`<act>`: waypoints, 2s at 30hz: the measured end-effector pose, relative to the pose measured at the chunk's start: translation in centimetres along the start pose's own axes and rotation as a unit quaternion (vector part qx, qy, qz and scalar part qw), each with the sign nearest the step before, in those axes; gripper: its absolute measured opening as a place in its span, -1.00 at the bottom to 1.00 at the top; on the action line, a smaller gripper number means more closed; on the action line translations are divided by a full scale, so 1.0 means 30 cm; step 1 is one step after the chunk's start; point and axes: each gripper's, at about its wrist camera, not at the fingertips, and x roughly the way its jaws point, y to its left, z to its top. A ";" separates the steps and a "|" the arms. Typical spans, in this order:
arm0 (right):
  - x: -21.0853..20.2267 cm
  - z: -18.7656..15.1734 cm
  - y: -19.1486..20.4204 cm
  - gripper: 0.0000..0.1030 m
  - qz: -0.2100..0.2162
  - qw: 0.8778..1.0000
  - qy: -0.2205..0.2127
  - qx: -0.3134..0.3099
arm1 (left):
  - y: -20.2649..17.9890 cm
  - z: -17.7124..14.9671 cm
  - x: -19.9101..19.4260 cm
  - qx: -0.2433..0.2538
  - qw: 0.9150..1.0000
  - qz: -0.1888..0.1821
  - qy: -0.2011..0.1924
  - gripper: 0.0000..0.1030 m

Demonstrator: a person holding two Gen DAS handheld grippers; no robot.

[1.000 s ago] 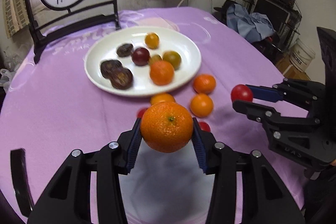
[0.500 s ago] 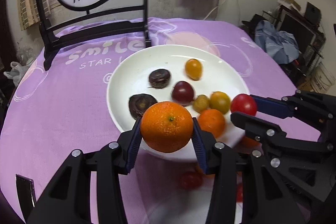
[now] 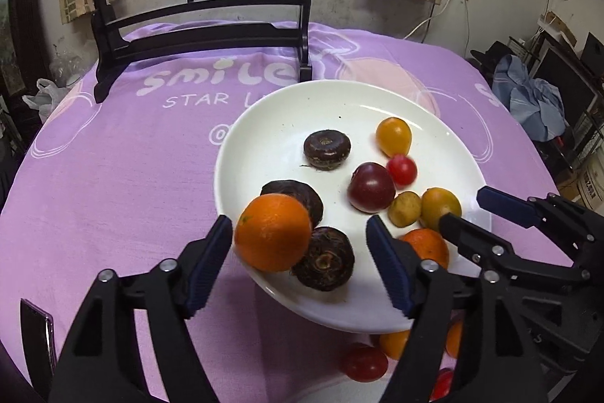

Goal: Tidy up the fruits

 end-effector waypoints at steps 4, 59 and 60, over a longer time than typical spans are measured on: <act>-0.029 -0.027 0.004 0.04 -0.011 1.000 -0.001 -0.015 | 0.003 -0.014 -0.060 -0.006 1.000 -0.015 -0.014 0.67; -0.146 -0.398 0.140 -0.40 0.031 0.996 0.051 -0.063 | 0.058 -0.345 -0.152 -0.017 0.999 -0.046 0.013 0.82; -0.151 -0.402 0.132 -0.40 0.032 0.996 0.050 -0.060 | 0.054 -0.347 -0.152 -0.014 0.999 -0.046 0.013 0.82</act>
